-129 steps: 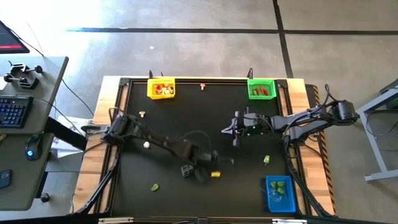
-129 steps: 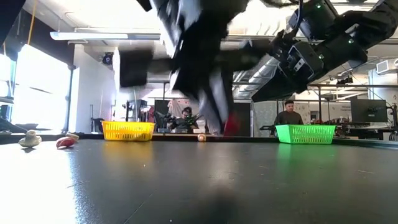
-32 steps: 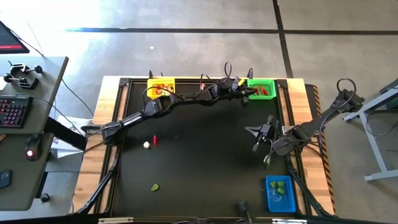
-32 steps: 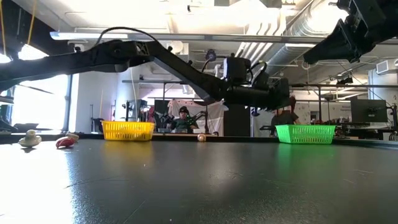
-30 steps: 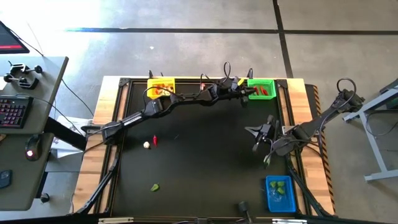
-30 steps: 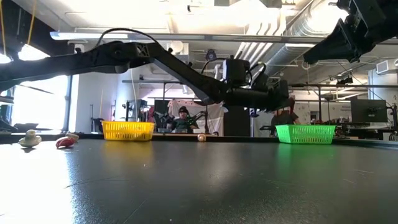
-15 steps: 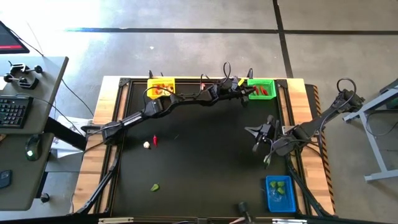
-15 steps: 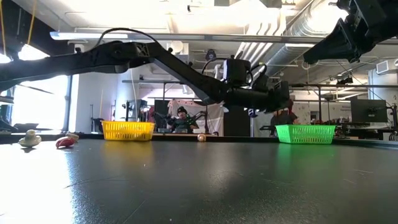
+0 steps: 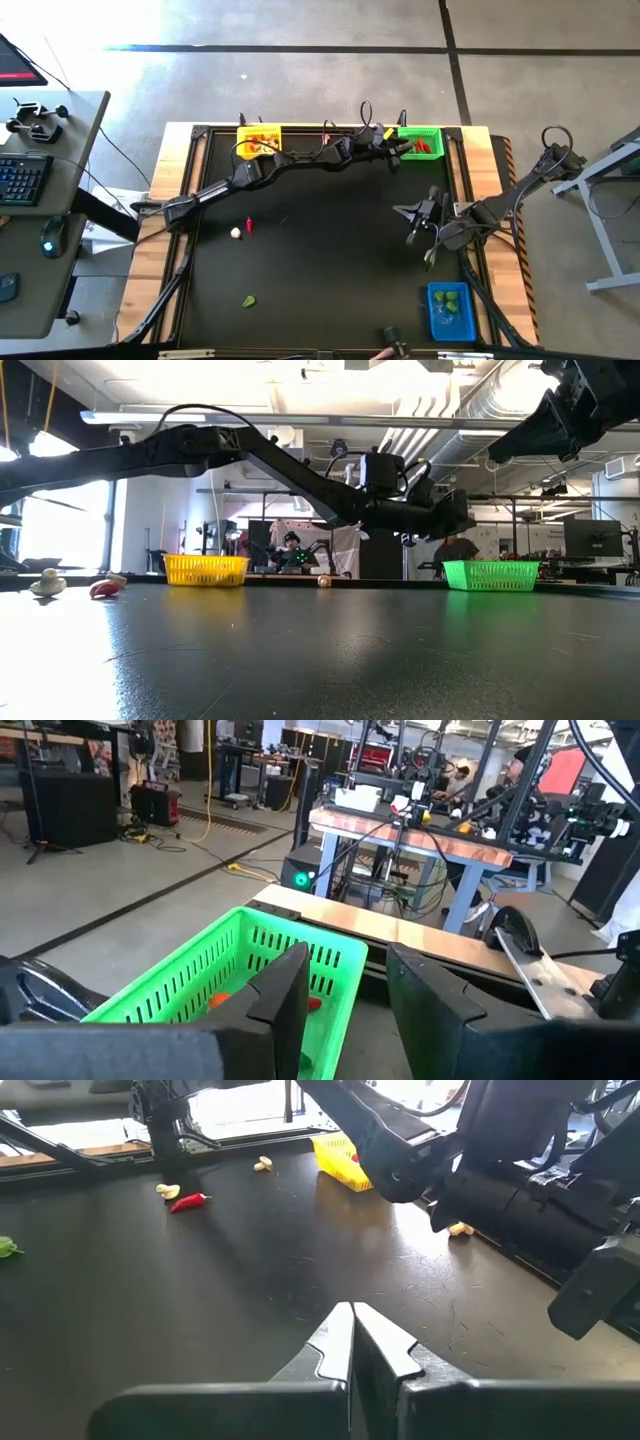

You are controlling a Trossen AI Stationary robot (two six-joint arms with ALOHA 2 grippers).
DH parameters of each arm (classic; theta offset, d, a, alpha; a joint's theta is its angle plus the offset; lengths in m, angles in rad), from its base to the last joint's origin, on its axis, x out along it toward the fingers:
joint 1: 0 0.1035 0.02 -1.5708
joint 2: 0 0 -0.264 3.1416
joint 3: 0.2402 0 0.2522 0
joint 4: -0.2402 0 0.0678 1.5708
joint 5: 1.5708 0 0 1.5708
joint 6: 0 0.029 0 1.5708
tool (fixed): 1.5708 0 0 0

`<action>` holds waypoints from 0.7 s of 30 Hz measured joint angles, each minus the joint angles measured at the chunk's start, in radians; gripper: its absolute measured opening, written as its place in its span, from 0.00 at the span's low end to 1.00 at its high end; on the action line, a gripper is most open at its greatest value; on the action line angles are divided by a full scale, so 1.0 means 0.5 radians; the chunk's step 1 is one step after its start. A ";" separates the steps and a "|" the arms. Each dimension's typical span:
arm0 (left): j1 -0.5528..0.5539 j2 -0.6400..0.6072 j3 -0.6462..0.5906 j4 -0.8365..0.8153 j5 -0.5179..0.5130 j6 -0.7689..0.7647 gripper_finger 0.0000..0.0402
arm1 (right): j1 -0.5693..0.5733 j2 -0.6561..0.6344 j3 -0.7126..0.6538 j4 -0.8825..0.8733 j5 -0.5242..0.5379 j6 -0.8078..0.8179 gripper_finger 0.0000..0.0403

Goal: Sort produce into baskets
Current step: Put the green mushroom into the yellow bin

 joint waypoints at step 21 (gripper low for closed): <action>-0.148 -0.049 -0.142 0.287 0.111 -0.071 0.00 | 0.000 -0.011 0.000 -0.001 -0.123 0.055 0.00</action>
